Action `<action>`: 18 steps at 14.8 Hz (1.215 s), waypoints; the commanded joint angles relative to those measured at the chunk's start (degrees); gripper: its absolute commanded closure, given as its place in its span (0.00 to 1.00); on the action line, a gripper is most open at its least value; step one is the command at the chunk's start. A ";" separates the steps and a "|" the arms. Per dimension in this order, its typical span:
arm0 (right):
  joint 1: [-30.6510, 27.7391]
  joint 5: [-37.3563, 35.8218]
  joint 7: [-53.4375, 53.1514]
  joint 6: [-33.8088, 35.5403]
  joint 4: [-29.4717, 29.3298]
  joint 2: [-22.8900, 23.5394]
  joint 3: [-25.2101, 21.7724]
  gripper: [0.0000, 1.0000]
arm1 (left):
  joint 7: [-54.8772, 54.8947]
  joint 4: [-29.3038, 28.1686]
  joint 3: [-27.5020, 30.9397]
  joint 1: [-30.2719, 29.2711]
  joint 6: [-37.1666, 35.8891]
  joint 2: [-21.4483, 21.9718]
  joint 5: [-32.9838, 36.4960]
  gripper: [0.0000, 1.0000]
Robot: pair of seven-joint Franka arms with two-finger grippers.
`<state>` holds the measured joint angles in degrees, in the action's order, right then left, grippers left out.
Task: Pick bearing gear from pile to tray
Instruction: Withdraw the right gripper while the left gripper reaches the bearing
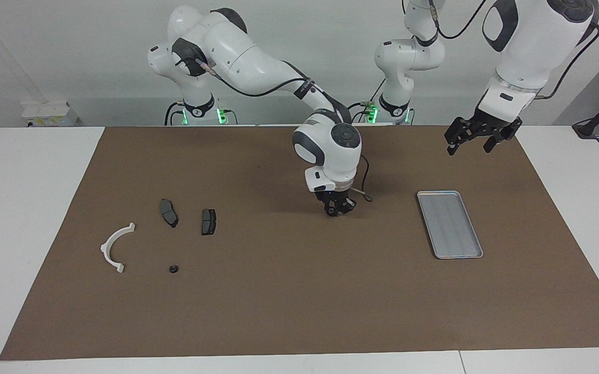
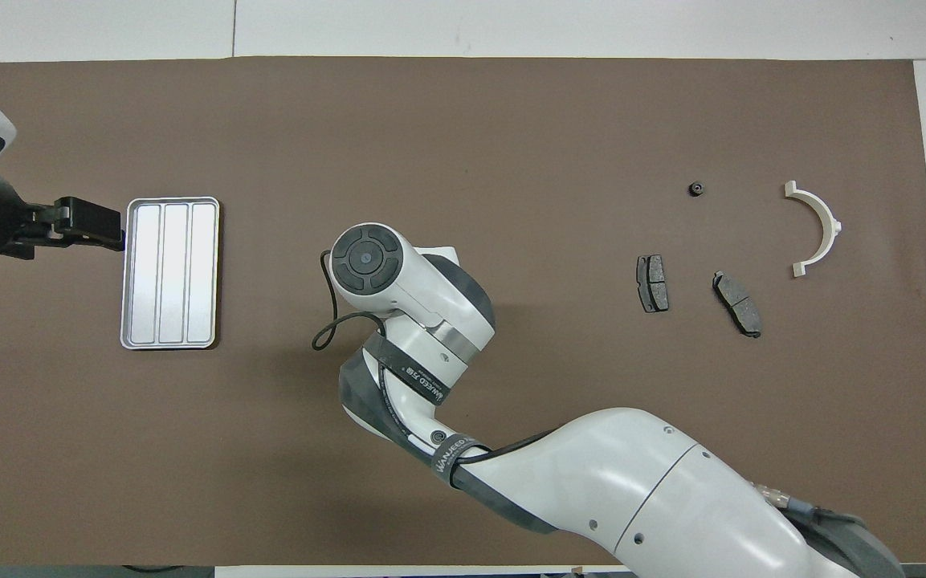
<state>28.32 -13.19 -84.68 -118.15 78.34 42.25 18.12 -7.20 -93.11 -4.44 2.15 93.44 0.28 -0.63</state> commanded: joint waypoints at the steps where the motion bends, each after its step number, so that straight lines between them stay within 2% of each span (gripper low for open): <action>1: -0.89 -2.46 -1.45 0.11 1.03 -0.86 0.60 0.00 | -0.45 -3.12 0.13 0.13 1.57 2.45 0.37 0.00; 4: -2.20 -2.63 -0.66 6.14 -1.77 -1.03 0.07 0.00 | -0.62 -4.09 0.13 0.57 2.62 2.89 0.37 0.00; 5: -3.87 -2.46 1.08 8.79 -3.70 -1.12 0.07 0.00 | -0.62 -6.18 0.13 0.49 4.37 3.58 0.37 0.00; 7: -7.90 -2.02 10.97 11.96 -5.47 -3.22 0.16 0.00 | -2.10 -13.20 -0.04 0.92 12.17 6.04 0.37 0.00; 8: -10.71 -1.76 16.34 12.41 -5.48 -4.53 0.42 0.00 | -4.12 -14.10 -0.22 2.06 13.43 5.88 0.37 0.00; 10: -15.73 -1.49 27.94 14.43 -5.48 -7.08 0.51 0.00 | -5.62 -14.11 -0.22 5.48 14.49 3.17 0.46 0.00; 12: -20.21 -0.27 36.83 15.23 -5.39 -8.58 0.51 0.00 | -12.27 -13.32 -0.22 11.19 16.94 -1.92 1.77 0.00; 13: -22.58 -0.09 40.44 15.84 -5.39 -8.68 0.51 0.00 | -14.57 -13.58 -0.31 12.43 18.52 -3.08 2.04 0.01; 15: -26.97 0.00 46.52 15.76 -4.34 -8.76 0.51 0.00 | -15.21 -13.85 -0.31 14.71 20.11 -5.01 2.04 0.01; 18: -31.91 -0.08 49.87 14.97 -3.28 -8.68 0.51 0.00 | -17.48 -18.49 -0.57 16.39 28.10 -5.37 1.95 0.01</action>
<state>-0.85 -14.15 -37.28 -102.20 73.22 33.98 17.61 -22.72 -107.95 -5.61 17.26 116.84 -6.01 0.40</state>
